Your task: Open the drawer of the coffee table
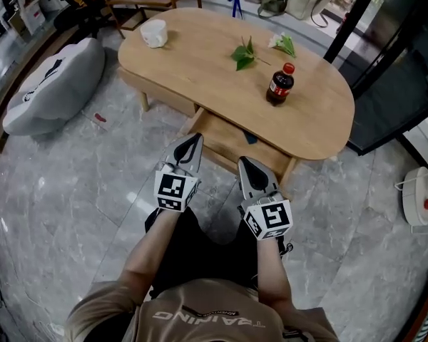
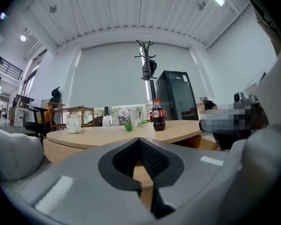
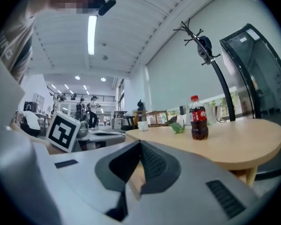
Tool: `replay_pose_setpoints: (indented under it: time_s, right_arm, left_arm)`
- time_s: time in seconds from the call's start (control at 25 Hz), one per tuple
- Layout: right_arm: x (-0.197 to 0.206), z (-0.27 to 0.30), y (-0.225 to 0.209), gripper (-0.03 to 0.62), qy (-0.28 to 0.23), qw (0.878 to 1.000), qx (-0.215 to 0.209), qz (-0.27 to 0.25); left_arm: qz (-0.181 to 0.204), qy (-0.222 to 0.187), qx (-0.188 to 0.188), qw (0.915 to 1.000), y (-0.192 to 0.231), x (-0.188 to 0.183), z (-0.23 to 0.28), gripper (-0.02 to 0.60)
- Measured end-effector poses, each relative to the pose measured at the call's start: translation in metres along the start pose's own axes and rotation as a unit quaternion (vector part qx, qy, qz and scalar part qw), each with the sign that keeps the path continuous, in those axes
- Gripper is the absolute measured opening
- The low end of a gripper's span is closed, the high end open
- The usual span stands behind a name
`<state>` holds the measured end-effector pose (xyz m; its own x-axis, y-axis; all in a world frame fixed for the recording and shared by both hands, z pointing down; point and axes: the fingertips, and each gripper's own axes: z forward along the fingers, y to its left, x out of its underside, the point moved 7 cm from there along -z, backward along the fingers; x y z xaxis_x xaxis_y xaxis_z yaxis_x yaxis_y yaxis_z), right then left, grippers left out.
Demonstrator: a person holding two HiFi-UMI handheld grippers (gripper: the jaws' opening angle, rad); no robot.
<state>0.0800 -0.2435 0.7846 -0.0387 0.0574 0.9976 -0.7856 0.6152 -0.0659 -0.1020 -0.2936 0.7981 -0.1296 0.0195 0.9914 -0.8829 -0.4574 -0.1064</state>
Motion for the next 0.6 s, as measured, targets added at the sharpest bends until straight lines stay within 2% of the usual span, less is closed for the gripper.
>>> replay_pose_setpoints:
  time_s: [0.12,0.32,0.6]
  right_arm:
    - [-0.024,-0.001,-0.014,0.006,-0.009,0.999,0.040,-0.020]
    - [-0.031,0.006,-0.033,0.006,-0.026,0.997,0.070,-0.022]
    - [-0.024,0.014,-0.035,0.006,-0.027,0.996,0.076,-0.024]
  left_arm:
    - [-0.002,-0.008,0.010,0.9999,-0.005,-0.015,0.004,0.006]
    - [-0.001,-0.004,0.011,0.9999,-0.003,-0.022,0.010,0.006]
    - [-0.009,0.012,0.022,0.9996,-0.003,-0.014,0.015,0.006]
